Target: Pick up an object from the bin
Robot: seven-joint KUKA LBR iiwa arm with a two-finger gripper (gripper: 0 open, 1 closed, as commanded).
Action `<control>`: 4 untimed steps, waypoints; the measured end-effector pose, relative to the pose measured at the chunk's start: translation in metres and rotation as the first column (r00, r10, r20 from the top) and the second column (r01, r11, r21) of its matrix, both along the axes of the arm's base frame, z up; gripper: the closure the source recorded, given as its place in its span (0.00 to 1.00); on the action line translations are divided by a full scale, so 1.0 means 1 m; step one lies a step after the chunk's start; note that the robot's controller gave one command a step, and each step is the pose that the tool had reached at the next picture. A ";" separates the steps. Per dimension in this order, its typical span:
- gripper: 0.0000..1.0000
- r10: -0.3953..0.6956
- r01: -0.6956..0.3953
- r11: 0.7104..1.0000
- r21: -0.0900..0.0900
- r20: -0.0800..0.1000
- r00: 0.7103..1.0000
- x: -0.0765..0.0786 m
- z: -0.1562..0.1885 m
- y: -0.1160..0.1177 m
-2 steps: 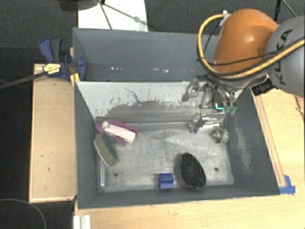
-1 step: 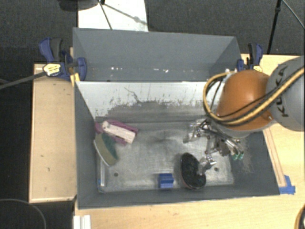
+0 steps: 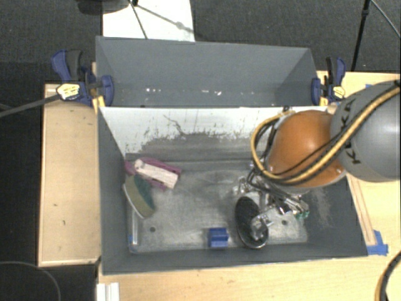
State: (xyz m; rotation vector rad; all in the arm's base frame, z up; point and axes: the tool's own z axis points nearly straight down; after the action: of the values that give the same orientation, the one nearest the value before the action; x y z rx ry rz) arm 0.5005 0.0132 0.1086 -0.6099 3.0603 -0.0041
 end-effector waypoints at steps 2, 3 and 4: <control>0.00 0.631 -0.632 0.775 -0.004 -0.020 0.775 -0.009 -0.028 -0.090; 1.00 0.631 -0.631 0.776 -0.001 -0.019 0.776 -0.009 -0.028 -0.087; 0.00 0.629 -0.629 0.778 -0.001 -0.019 0.777 -0.009 -0.028 -0.087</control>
Offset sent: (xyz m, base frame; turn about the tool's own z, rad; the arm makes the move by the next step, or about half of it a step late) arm -0.0067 -0.0242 -0.0348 -0.2538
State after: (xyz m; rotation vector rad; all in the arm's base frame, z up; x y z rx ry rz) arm 0.4919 -0.0739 0.0805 -1.6053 2.6982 0.0017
